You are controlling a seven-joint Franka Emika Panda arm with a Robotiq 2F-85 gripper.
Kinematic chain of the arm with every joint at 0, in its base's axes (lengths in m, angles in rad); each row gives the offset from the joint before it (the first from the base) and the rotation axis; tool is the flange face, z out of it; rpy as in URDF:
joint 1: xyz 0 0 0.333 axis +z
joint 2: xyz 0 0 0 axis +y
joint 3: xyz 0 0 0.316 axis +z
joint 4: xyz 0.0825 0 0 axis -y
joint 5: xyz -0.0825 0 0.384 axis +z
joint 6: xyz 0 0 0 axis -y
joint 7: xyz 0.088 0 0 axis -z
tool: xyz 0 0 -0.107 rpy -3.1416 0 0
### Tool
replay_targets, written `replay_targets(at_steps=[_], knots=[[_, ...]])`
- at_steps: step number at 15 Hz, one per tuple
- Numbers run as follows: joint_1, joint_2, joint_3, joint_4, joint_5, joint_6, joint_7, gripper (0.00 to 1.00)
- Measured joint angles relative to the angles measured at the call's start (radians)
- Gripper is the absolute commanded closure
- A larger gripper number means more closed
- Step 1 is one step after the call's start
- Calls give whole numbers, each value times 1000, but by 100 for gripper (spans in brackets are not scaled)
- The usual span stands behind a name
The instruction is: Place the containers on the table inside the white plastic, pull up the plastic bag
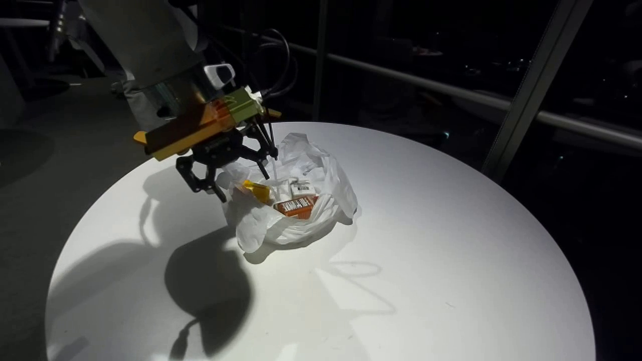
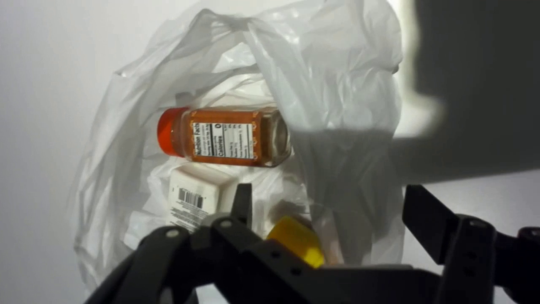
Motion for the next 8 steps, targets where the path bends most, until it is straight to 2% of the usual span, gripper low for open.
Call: replay_targets(at_steps=[5,6,8], knots=[[-216,-2,207,-144,-10,2,-1,0],[-248,2,238,-165,-29,1,0,0],[-270,15,258,-174,-74,-4,0,0]])
